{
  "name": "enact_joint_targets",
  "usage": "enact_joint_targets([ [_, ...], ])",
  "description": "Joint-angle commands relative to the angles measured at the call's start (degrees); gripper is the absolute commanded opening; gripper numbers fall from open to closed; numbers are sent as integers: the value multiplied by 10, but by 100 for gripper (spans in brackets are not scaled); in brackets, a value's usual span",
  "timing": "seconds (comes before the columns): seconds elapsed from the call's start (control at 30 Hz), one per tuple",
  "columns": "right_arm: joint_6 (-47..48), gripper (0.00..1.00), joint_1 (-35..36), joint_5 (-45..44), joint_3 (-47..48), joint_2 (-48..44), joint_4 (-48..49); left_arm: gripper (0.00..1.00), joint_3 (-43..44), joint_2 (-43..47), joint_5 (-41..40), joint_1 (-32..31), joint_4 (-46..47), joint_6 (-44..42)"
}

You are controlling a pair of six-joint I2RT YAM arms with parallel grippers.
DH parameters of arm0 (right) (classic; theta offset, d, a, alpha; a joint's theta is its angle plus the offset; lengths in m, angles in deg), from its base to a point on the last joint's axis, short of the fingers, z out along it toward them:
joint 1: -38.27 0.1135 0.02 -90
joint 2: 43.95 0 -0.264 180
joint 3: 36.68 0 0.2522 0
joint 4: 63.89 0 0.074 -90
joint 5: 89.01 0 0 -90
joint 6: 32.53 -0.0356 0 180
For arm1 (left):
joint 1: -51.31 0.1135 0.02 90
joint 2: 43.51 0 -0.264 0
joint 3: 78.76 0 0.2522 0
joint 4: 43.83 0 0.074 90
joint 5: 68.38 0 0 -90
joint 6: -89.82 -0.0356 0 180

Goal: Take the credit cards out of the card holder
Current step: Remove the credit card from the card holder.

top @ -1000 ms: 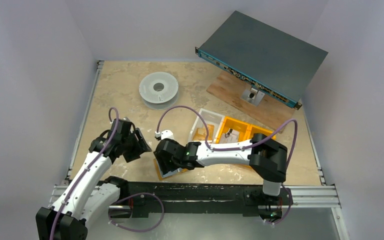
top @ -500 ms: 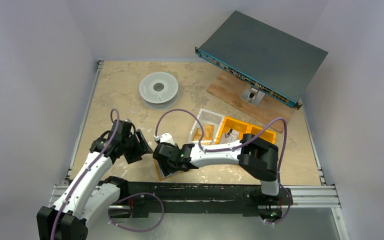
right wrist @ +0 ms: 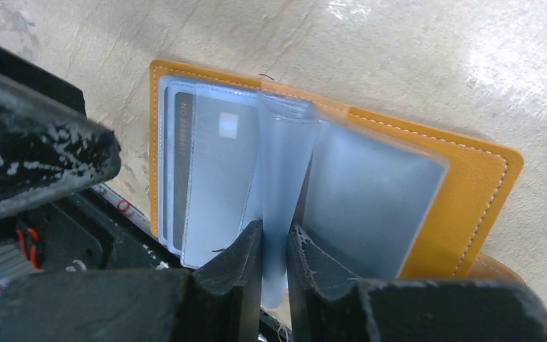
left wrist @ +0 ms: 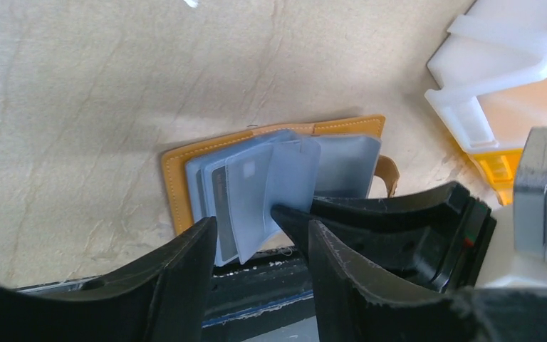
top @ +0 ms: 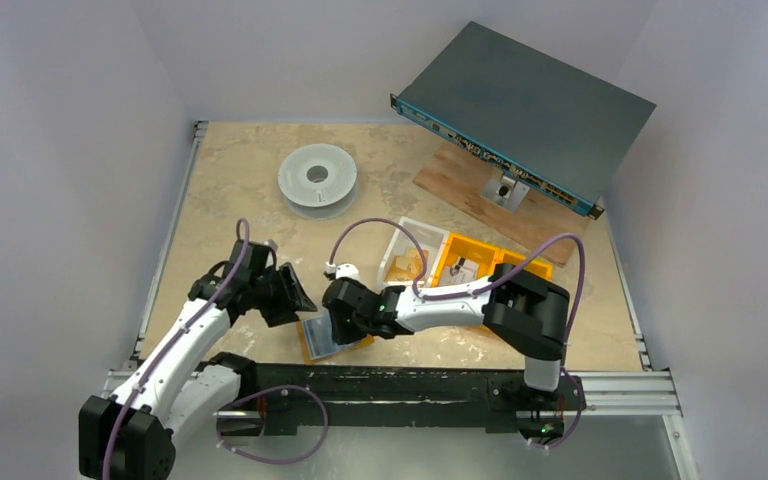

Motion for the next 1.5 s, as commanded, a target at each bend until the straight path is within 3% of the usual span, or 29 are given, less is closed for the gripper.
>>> enact_joint_targets([
  [0.0, -42, 14, -19, 64, -65, -14, 56, 47, -14, -6, 26, -21, 35, -7],
  [0.1, -55, 11, -34, 91, -99, -23, 100, 41, -27, -9, 26, -40, 50, 4],
  [0.27, -75, 6, -58, 131, -138, -21, 162, 39, -48, -11, 20, -66, 64, 22],
  [1.2, -81, 4, -63, 136, -148, -14, 175, 30, -102, -56, 18, -112, 138, 62],
  [1.3, -79, 4, -63, 137, -146, -14, 173, 24, -104, -63, 20, -114, 146, 66],
  [1.47, -68, 6, -63, 128, -138, -25, 161, 2, -96, -62, 8, -114, 139, 65],
])
